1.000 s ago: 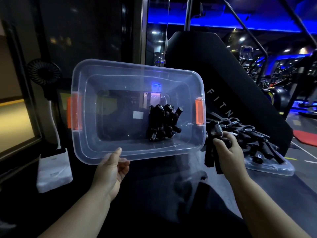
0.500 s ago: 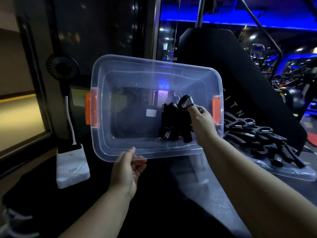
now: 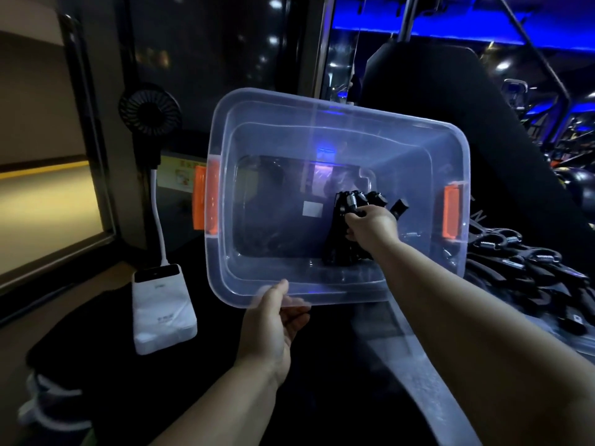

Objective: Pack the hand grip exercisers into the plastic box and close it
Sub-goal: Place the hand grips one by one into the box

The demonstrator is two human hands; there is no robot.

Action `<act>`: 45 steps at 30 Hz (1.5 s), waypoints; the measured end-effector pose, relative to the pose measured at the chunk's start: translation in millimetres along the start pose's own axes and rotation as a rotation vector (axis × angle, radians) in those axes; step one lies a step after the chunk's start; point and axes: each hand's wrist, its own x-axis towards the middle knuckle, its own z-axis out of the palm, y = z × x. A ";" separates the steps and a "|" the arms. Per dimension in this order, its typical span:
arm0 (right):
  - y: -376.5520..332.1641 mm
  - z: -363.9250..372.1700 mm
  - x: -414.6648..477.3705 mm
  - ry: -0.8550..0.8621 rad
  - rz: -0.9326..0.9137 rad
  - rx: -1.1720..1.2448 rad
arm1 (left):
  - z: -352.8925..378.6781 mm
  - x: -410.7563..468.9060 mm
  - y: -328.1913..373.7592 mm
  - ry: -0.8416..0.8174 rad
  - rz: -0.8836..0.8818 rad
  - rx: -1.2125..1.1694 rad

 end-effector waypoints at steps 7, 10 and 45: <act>-6.1 7.0 7.1 0.015 -0.064 -0.303 | -0.5 -0.9 0.3 -0.008 -0.002 0.003; -9.4 5.7 9.1 0.072 -0.097 -0.382 | -0.6 -1.3 0.4 -0.011 -0.006 -0.003; 10.6 -71.3 -14.8 0.244 -0.287 -0.499 | -0.2 -3.7 1.1 -0.030 0.114 0.072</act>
